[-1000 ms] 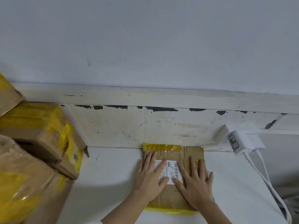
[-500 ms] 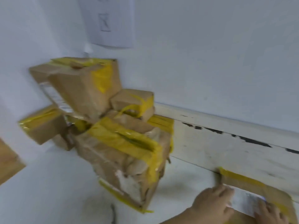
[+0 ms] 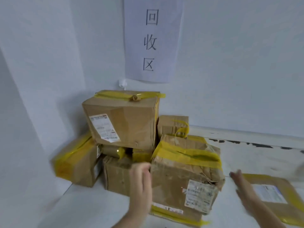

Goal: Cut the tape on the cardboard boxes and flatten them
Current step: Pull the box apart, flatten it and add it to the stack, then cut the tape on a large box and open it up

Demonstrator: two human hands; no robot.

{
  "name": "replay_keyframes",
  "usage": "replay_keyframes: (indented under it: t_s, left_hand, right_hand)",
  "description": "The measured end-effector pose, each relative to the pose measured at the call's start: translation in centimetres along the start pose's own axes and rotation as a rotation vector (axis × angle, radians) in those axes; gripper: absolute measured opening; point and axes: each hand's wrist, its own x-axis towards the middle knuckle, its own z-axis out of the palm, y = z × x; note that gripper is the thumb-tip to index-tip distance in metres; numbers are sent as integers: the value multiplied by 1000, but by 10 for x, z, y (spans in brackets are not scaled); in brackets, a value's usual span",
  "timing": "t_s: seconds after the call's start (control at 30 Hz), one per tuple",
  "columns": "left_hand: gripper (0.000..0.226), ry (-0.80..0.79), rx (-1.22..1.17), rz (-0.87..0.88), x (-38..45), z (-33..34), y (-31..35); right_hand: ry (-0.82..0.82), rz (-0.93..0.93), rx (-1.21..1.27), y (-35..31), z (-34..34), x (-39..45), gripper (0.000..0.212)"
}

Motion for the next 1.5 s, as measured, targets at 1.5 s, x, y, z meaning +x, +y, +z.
replay_keyframes:
  t_s: [1.5]
  left_hand:
    - [31,-543,-190,-790,-29,-157,-89]
  right_hand:
    - [-455,83,-181,113,126,-214,63]
